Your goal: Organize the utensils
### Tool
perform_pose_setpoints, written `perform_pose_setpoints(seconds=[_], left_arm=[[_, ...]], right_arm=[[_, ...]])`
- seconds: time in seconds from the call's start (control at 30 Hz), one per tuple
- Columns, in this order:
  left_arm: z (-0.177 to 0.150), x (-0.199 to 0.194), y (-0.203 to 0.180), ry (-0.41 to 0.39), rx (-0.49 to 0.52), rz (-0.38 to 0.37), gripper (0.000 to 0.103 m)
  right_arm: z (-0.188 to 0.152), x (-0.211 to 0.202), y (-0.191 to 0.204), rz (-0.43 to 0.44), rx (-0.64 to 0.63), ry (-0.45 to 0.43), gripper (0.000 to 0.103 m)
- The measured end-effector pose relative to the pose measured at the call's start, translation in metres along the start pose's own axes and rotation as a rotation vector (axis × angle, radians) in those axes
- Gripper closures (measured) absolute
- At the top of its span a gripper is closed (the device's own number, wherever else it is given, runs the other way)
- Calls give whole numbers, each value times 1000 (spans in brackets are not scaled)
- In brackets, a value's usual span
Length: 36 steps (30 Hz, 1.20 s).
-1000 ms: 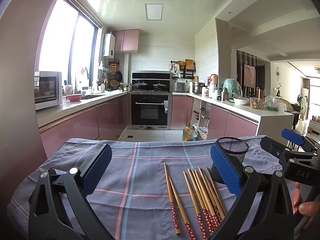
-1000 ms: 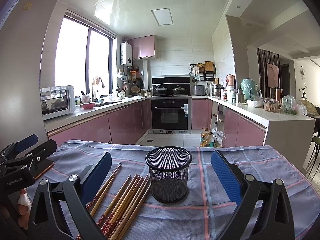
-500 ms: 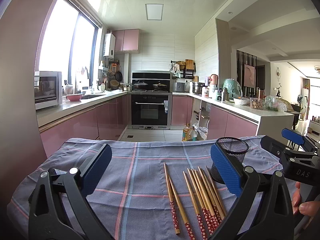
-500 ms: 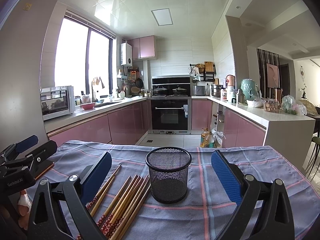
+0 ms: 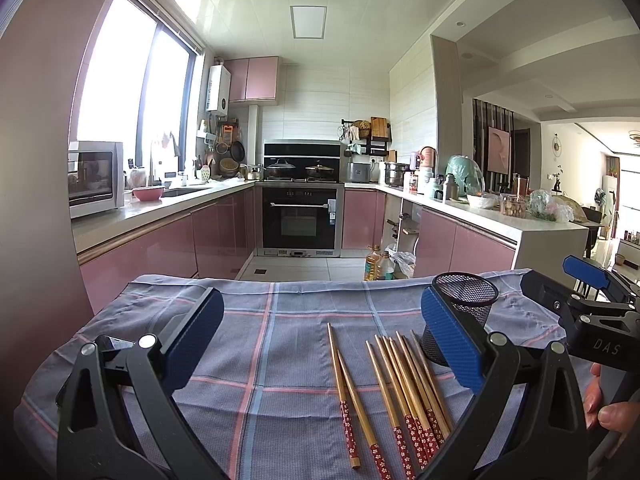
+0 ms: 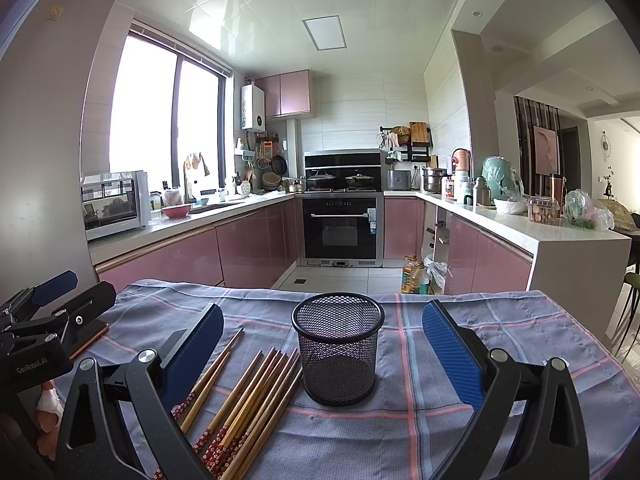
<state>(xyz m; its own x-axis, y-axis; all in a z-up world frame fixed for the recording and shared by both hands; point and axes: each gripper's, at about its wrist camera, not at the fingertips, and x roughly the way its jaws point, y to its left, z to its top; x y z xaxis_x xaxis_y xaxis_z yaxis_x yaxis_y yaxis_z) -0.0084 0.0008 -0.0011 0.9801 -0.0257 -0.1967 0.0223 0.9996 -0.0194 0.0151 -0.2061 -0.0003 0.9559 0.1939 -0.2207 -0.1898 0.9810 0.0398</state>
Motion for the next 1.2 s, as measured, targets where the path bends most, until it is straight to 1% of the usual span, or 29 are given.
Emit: perform_pose_setpoints(seconds=[0.43, 0.7, 0.8, 0.93, 1.0, 1.07, 1.2], left_arm=[[-2, 3, -2, 12, 2, -3, 6], [-3, 7, -1, 29, 4, -5, 6], [-4, 11, -1, 43, 5, -9, 6], [-7, 21, 2, 86, 14, -17, 6], [-9, 28, 4, 114, 19, -26, 6], [-13, 37, 5, 161, 36, -30, 6], [-25, 59, 6, 268, 77, -58, 8]], right_arm=[[-2, 3, 0, 5, 3, 8, 7], [-6, 8, 0, 23, 10, 34, 7], [-8, 11, 1, 42, 7, 58, 7], [-16, 22, 7, 92, -6, 142, 7], [-22, 30, 12, 123, -21, 208, 7], [-31, 41, 14, 144, -27, 282, 7], [-49, 60, 21, 182, -22, 411, 23]])
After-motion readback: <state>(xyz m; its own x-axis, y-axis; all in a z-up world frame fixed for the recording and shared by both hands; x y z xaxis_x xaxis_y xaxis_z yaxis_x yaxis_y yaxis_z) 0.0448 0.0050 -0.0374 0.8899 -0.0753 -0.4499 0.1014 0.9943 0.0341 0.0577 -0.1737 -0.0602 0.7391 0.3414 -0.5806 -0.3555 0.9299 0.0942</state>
